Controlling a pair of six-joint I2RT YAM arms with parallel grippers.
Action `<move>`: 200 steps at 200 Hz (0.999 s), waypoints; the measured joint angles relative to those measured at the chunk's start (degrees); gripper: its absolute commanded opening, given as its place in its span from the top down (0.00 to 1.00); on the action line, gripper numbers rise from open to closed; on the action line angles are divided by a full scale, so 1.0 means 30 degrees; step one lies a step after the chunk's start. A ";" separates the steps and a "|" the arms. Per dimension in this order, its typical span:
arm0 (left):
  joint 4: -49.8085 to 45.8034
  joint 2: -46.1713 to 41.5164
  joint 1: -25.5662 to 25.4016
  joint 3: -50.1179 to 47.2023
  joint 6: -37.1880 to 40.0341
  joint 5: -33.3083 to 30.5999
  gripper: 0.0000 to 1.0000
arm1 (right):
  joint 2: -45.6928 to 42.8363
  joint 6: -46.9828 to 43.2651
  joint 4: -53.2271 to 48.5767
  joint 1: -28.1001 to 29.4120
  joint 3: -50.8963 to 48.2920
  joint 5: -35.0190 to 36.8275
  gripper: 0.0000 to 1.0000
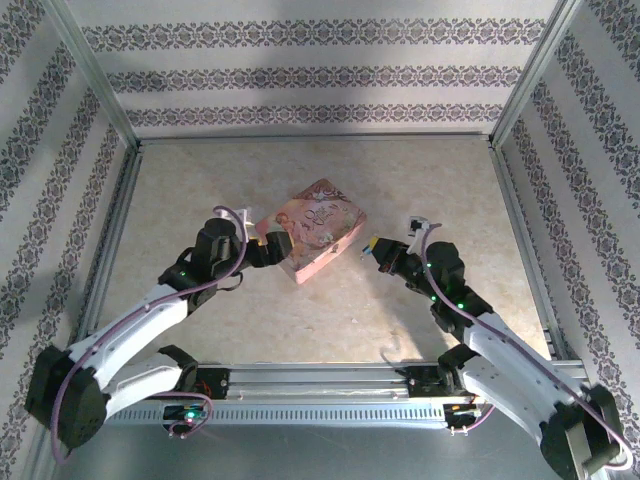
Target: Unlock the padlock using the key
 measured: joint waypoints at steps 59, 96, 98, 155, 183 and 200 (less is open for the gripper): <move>-0.3060 -0.4874 0.0000 -0.0175 0.2368 -0.2936 0.00 | -0.2310 -0.1887 -0.7956 -0.0335 0.2936 -0.0801 1.00; -0.5042 -0.7176 0.0000 -0.0648 0.3016 -0.4648 0.01 | -0.1865 -0.2667 -1.2713 -0.0291 0.4765 -0.1763 1.00; -0.5100 -0.7257 0.0000 -0.0678 0.3024 -0.4721 0.00 | -0.1865 -0.2710 -1.2968 -0.0262 0.4860 -0.1792 1.00; -0.6674 -0.8983 0.0000 -0.1311 0.3781 -0.7286 0.00 | -0.1909 -0.2936 -1.7085 0.1268 0.5792 -0.1953 1.00; -0.6703 -0.9078 0.0000 -0.1319 0.4022 -0.8167 0.00 | -0.1188 -0.2856 -1.7923 0.2317 0.5792 -0.1836 1.00; -0.6696 -0.9100 0.0000 -0.1457 0.4124 -0.8480 0.00 | -0.0189 -0.2856 -1.8185 0.2739 0.5785 -0.1734 1.00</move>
